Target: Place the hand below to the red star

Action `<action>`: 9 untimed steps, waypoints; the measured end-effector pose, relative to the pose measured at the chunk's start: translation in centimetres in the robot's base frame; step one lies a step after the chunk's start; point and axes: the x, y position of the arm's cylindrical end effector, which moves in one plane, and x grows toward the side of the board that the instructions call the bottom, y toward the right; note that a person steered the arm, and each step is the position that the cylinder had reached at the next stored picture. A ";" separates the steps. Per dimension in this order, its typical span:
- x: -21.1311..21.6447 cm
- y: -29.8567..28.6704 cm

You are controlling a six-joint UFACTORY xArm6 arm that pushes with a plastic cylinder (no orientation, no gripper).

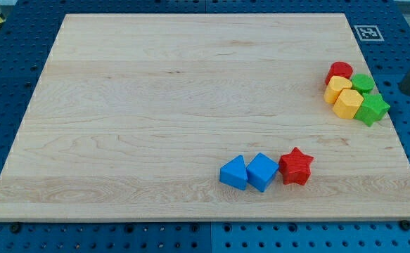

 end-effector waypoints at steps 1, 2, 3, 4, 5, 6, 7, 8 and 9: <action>0.3 0.0; 2.2 0.0; 6.2 -0.1; 12.0 -0.1; 18.4 -0.6; 19.8 -4.4; 19.8 -11.6; 19.8 -18.2; 19.8 -21.4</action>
